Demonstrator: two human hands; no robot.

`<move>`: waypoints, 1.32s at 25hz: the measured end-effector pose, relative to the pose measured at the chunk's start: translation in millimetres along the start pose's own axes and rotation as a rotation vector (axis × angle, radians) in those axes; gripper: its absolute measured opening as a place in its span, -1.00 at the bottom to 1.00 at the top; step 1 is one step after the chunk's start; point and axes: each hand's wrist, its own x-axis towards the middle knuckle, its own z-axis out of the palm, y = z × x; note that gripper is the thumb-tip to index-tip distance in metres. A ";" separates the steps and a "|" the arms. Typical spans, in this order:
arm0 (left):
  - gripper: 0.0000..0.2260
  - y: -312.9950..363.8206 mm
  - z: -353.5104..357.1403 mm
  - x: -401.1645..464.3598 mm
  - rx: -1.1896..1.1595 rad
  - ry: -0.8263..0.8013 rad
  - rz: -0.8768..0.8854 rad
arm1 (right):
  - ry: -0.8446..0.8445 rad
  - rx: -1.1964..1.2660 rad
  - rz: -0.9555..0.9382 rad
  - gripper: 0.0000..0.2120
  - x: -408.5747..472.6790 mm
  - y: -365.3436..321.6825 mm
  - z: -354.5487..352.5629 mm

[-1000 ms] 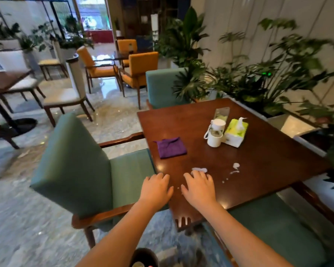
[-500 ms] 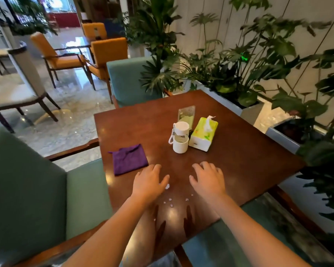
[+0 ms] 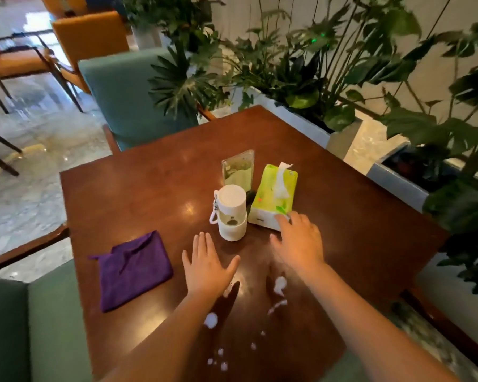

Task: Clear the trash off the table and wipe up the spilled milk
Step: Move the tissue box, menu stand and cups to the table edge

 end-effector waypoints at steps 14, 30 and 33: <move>0.10 -3.5 78.6 51.5 0.099 -0.066 -0.238 | 0.001 0.048 -0.034 -0.15 73.4 20.1 85.2; 0.07 7.8 81.0 53.4 0.095 -0.043 -0.311 | -0.167 0.366 0.375 -0.40 121.3 51.3 69.3; 0.07 9.3 79.7 54.0 0.097 -0.052 -0.310 | -0.238 0.258 0.344 -0.22 130.4 52.7 62.3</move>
